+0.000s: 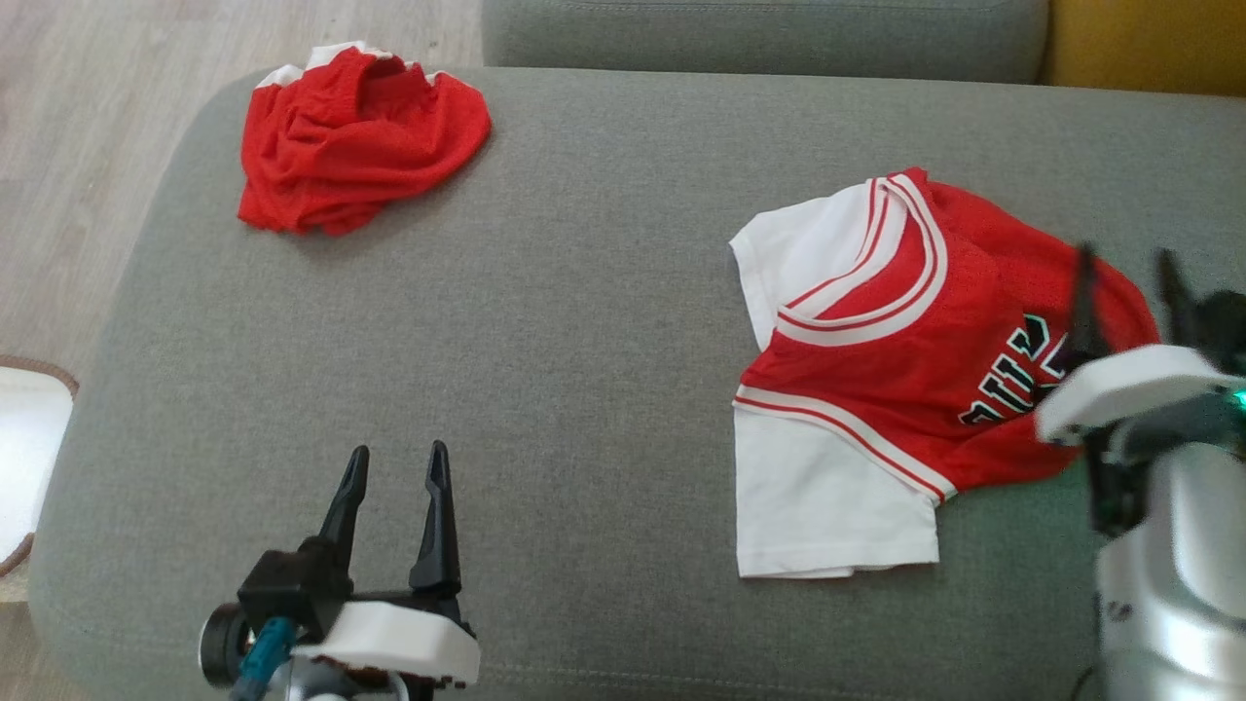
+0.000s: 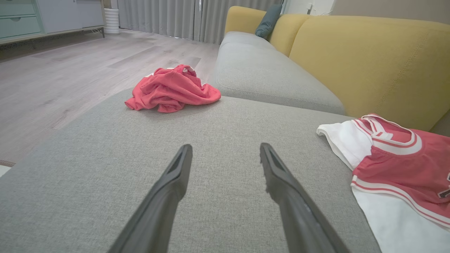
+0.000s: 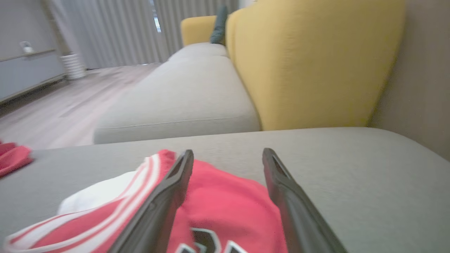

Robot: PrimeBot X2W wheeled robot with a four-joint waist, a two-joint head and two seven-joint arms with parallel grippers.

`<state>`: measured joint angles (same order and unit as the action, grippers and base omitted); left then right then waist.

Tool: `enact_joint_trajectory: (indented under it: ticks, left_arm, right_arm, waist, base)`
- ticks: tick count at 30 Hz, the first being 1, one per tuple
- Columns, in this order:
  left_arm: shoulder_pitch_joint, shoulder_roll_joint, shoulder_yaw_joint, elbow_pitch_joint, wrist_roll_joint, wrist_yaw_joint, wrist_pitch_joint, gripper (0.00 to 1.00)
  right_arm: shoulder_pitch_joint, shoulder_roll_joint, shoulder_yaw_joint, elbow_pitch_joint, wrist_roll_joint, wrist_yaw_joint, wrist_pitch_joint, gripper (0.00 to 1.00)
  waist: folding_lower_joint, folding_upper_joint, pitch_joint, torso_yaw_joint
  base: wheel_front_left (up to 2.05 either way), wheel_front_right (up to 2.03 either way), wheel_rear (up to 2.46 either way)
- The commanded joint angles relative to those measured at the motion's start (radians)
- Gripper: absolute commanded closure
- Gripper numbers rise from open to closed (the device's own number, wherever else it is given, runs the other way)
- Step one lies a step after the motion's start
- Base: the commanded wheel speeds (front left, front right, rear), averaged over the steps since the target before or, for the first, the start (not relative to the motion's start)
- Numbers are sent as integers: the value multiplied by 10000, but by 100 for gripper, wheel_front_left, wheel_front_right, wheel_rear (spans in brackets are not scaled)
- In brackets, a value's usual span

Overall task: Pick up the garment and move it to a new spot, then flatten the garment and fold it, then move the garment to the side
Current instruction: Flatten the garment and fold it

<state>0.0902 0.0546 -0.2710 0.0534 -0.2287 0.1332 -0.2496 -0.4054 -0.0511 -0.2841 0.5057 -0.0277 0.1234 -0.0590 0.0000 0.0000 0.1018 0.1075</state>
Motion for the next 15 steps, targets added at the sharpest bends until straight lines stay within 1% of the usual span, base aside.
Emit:
enact_joint_trajectory:
  ticks: [1, 4, 7, 11, 15]
  left_arm:
    - [-413, -43, 310, -309, -3, 37, -122, 0]
    - [-470, -43, 227, -320, -28, 35, -122, 0]
    - [-534, -43, 142, -338, -81, 50, -122, 0]
    - [-558, -43, 90, -332, -137, 83, -122, 0]
    - [-563, -43, 74, -324, -162, 98, -122, 0]
  right_arm:
    - [40, 4, 731, -559, 288, 73, 274, 0]
    - [91, 6, 1619, -957, 457, 73, 1115, 0]
    - [-22, 6, 2089, -876, 341, 73, 2078, 0]
    - [-226, -94, 2158, -582, 98, 73, 2895, 0]
    - [-361, -294, 1755, -352, -137, 73, 3061, 0]
  waist:
    - [0, 0, -1, 39]
    - [0, 0, 38, 162]
    - [0, 0, 85, 342]
    - [0, 0, 135, 598]
    - [0, 0, 157, 817]
  base:
    - [0, 0, 0]
    - [0, 0, 0]
    - [0, 0, 0]
    - [0, 0, 0]
    - [0, 0, 0]
